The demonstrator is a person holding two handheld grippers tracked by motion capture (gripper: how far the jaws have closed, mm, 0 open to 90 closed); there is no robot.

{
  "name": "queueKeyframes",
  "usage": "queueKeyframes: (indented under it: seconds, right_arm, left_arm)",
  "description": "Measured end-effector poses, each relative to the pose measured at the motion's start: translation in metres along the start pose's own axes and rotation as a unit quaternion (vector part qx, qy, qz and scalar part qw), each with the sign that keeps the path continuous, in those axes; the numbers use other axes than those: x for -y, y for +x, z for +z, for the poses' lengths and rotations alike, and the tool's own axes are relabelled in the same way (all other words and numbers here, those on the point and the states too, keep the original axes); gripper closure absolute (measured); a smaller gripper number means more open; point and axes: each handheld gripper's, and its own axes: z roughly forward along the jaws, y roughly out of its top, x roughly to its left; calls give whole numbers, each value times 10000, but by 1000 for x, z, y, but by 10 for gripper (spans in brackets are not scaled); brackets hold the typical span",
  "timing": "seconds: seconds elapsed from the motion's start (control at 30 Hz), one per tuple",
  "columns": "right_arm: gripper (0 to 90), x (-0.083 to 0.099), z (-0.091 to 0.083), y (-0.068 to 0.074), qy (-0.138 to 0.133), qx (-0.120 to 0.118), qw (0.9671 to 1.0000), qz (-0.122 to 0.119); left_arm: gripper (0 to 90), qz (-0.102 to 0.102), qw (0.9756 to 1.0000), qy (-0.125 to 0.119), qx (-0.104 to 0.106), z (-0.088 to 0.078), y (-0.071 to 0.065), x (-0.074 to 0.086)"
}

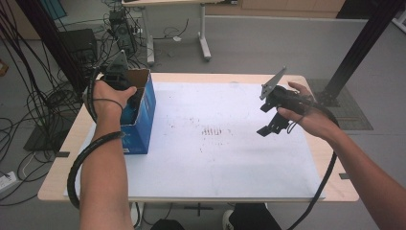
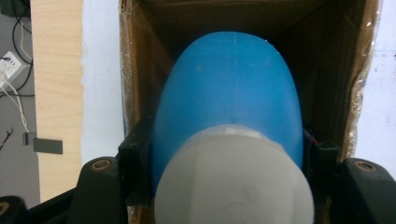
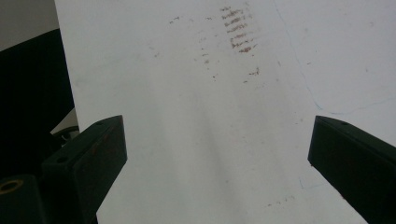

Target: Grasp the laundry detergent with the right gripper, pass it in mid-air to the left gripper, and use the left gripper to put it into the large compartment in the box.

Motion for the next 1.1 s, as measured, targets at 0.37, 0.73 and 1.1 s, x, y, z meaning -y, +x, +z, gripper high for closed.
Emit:
queueKeyframes:
  seconds: [0.37, 0.73, 1.1]
  right_arm:
    - [44, 2, 1, -1, 20, -10, 10000, 25]
    - [44, 4, 0, 0, -14, 5, 10000, 30]
    - [44, 6, -1, -1, 2, 64, 9999, 78]
  left_arm:
    - [372, 30, 10000, 58, 9, 13, -3, 4]
    - [371, 25, 10000, -8, 23, 14, -2, 8]
    - [370, -11, 10000, -16, 31, 15, -2, 8]
